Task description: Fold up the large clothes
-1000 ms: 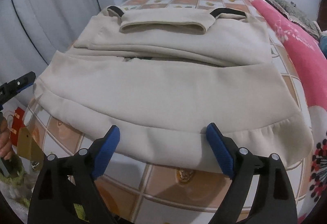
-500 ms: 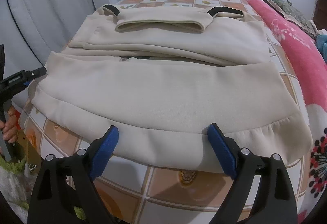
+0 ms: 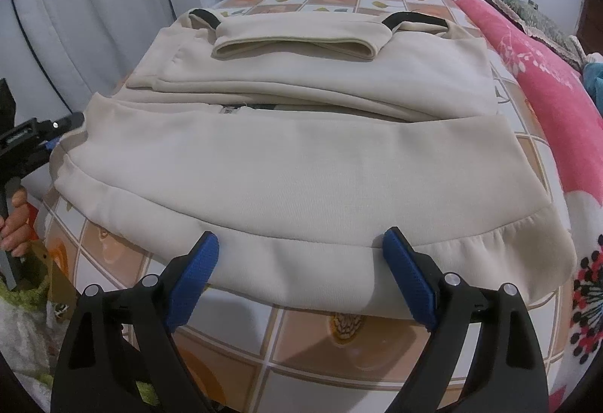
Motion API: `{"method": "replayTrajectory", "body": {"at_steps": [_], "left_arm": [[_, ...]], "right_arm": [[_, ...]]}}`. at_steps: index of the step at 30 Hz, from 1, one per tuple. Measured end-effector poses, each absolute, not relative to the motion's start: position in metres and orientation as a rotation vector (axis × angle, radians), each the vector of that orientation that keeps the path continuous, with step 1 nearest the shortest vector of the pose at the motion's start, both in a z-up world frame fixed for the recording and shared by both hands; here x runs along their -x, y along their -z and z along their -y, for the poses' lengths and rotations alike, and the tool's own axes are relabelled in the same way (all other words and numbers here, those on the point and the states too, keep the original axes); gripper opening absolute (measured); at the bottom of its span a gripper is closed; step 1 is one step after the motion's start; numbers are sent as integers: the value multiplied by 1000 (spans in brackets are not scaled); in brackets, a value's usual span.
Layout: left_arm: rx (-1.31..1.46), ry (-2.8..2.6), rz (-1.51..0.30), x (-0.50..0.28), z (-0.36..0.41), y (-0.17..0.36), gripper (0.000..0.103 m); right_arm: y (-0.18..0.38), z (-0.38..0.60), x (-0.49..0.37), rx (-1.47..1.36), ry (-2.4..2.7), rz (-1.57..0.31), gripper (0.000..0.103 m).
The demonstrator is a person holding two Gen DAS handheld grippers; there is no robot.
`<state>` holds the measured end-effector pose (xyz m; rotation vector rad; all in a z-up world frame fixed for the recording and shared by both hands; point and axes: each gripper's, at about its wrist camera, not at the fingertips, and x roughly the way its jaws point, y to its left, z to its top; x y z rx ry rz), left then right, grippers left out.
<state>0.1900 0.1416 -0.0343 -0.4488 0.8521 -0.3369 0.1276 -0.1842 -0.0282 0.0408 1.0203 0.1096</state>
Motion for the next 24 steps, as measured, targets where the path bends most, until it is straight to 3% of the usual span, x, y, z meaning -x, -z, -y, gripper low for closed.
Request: {"method": "replayTrajectory", "body": {"at_steps": [3,5,15,24], "left_arm": [[321,240,-893,-196,-127,37,40],[205,157,-915,-198,-117,42,30],[-68,-4,-863,-188,-80,39,29],[-109,-45,-851,-185,-73,39,30]], "right_arm": [[28,186,-128,-45,-110,-1017,86],[28,187,-128,-49,-112,-1015,86],[1,238,-103,-188,-120,-903,86],[-17,314,-113,-286,1,-827,64]]}}
